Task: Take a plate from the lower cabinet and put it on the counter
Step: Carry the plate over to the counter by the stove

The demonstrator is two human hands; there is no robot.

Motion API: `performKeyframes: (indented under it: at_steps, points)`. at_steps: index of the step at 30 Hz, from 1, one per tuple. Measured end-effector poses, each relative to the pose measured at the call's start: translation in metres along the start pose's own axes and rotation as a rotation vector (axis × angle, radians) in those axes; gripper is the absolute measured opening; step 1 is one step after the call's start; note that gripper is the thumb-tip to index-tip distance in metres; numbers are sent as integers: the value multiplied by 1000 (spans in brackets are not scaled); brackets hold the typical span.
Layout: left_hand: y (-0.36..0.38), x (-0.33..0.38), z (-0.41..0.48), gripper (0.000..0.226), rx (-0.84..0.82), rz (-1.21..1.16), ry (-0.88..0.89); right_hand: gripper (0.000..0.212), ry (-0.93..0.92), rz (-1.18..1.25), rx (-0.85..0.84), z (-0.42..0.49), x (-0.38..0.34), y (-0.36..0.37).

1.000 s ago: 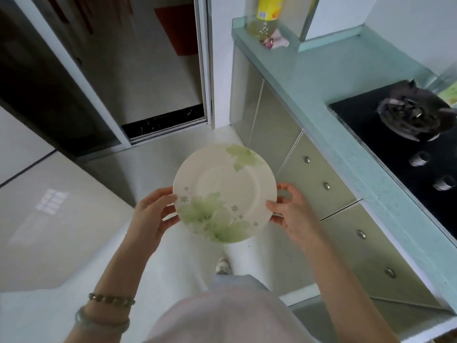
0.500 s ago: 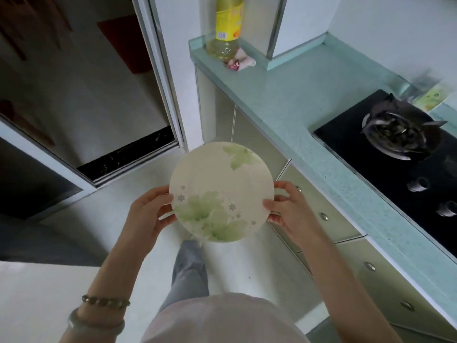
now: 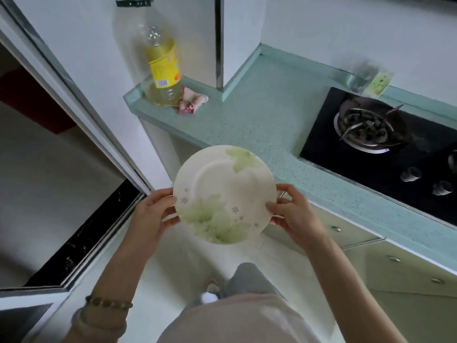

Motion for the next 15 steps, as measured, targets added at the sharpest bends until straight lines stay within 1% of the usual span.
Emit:
performKeyframes:
  at_steps: [6, 11, 15]
  points:
    - [45, 15, 61, 37, -111, 47, -28, 39, 21, 50, 145, 36, -16, 1]
    - [83, 23, 110, 24, -147, 67, -61, 38, 28, 71, 202, 76, -30, 1]
    - [119, 34, 151, 21, -166, 102, -87, 38, 41, 108, 238, 119, -44, 0]
Point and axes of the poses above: each hand's wrist, its own z-axis towards the middle knuckle, its own y-axis out of the palm, x = y × z, the point moved 8 cm from there along z, towards the middle knuckle, and after that the axes turned 12 degrees about x, right-handed, at the moved point
